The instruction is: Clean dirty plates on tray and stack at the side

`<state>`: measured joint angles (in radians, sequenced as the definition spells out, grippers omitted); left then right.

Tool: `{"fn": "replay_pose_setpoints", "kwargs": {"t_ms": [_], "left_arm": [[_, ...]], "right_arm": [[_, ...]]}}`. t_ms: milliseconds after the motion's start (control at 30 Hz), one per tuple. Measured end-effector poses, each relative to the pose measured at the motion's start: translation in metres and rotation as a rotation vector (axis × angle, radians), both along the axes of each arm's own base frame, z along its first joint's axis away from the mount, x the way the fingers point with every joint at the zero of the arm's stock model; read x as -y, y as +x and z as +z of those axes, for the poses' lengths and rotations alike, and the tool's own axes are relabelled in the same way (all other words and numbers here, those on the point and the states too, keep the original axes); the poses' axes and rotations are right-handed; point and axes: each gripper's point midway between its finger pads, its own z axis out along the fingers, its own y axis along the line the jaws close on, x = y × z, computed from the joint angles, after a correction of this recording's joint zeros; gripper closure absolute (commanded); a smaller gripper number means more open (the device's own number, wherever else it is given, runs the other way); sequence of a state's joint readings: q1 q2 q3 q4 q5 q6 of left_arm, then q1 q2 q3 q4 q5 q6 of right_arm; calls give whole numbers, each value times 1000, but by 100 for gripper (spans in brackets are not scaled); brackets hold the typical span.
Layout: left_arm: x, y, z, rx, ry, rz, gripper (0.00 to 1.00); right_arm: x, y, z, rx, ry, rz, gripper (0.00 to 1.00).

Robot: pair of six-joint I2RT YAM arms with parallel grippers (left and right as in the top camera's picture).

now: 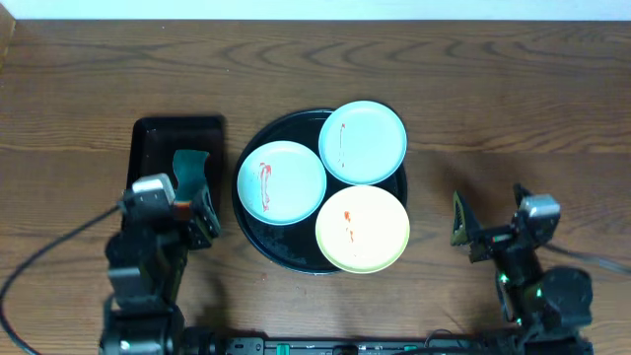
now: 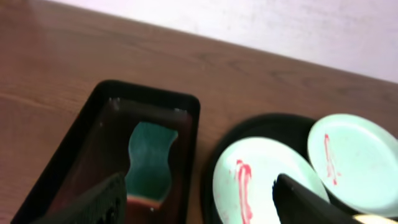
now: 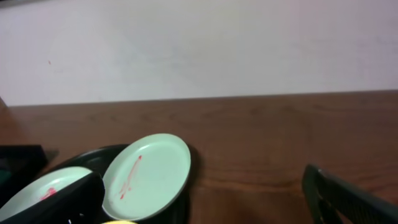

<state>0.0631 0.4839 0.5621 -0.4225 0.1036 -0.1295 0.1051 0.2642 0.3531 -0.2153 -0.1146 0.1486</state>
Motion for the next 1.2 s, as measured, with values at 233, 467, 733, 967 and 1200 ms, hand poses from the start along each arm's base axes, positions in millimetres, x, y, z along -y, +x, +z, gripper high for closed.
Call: {"fn": "replay_pose_setpoints", "kwargs": {"t_ms": [233,467,733,967,1200], "left_arm": [[0,10,15,-186,-16,-2,24],[-1,27,26,-279,-24,-4,24],[0,13,8,-388,-31,-4,24],[4,16,11,-371,-48,-20,24],[5,16,9,-379,-87,4,24]], "right_arm": [[-3,25,8,-187,-43,8,1],[-8,54,3,-389,-107,37,1],[-31,76,6,-582,-129,179,1],[-59,94,4,-616,-33,318,7],[-88,97,-21,-732,20,324,10]]}}
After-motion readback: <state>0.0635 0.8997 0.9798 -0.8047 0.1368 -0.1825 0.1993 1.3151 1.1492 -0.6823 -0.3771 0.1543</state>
